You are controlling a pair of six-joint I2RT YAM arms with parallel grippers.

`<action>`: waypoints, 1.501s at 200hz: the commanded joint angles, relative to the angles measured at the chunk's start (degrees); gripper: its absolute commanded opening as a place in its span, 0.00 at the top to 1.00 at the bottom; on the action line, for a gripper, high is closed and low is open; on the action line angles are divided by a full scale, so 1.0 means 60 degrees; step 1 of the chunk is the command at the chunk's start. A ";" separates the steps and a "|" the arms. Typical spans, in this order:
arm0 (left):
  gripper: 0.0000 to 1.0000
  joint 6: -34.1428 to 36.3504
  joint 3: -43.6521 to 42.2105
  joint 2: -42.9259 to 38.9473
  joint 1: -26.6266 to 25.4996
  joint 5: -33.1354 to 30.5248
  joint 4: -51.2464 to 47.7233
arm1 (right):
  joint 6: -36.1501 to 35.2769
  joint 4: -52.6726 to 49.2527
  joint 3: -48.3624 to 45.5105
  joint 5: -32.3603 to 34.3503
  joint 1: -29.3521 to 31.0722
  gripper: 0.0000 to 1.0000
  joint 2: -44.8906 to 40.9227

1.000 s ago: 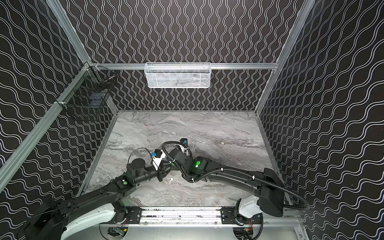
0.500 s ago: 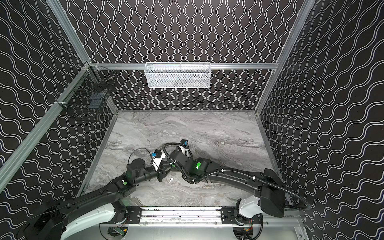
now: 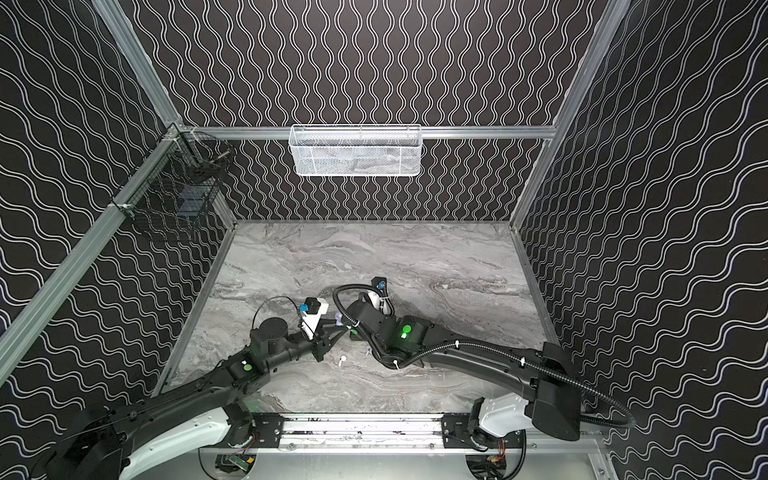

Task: Insert the wireless bluetooth earbuds into the charging case
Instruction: 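Move the right gripper back over the second lavender earbud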

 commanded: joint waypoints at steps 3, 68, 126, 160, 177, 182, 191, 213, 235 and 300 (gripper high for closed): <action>0.89 -0.0005 -0.0033 -0.0077 0.0044 -0.0229 0.0106 | 0.0280 -0.0281 -0.0310 0.0028 -0.0124 0.62 0.0133; 0.89 -0.0151 -0.0147 -0.0405 0.0300 -0.0815 -0.0239 | 0.0253 -0.0002 -0.0534 -0.0707 -0.0157 0.55 0.1404; 0.89 -0.0375 -0.0278 -0.0806 0.0742 -0.1375 -0.0697 | 0.0172 0.0219 -0.0621 -0.1175 -0.0186 0.52 0.2309; 0.89 -0.0452 -0.0338 -0.0907 0.0886 -0.1386 -0.0707 | 0.0020 0.0459 -0.0741 -0.1575 -0.0201 0.60 0.2749; 0.89 -0.0471 -0.0366 -0.0992 0.0908 -0.1401 -0.0738 | -0.0026 0.0378 -0.0687 -0.1613 -0.0201 0.62 0.3015; 0.89 -0.0484 -0.0367 -0.1008 0.0921 -0.1415 -0.0734 | -0.0039 0.0360 -0.0680 -0.1627 -0.0201 0.62 0.3068; 0.89 -0.0488 -0.0385 -0.1031 0.0934 -0.1430 -0.0742 | -0.0026 0.0369 -0.0680 -0.1667 -0.0201 0.62 0.3153; 0.88 -0.0510 -0.0400 -0.1025 0.0963 -0.1407 -0.0717 | 0.0007 0.0457 -0.0731 -0.1730 -0.0201 0.62 0.3264; 0.88 -0.0525 -0.0396 -0.0997 0.0974 -0.1357 -0.0681 | 0.0003 0.0473 -0.0727 -0.1730 -0.0201 0.62 0.3406; 0.88 -0.0529 -0.0411 -0.1028 0.1002 -0.1416 -0.0720 | -0.0070 0.0348 -0.0745 -0.1671 -0.0215 0.64 0.3662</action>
